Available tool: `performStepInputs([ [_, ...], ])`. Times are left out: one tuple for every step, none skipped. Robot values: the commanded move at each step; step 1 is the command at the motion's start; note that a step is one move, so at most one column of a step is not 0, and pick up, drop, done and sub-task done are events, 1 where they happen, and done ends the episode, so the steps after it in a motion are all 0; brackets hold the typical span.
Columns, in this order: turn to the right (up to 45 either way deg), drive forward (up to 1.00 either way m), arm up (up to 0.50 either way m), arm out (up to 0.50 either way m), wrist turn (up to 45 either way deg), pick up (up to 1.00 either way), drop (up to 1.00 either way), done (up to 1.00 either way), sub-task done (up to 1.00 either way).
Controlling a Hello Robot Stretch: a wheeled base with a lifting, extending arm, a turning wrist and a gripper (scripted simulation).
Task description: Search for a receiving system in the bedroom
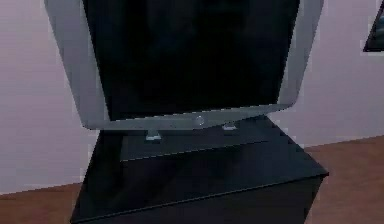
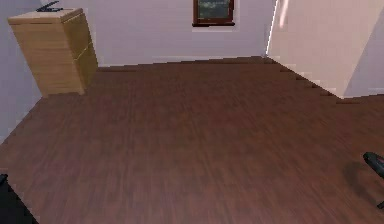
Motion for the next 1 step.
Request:
performStepInputs([
  [0.0, 0.0, 0.0, 0.0, 0.0, 0.0, 0.0, 1.0, 0.0],
])
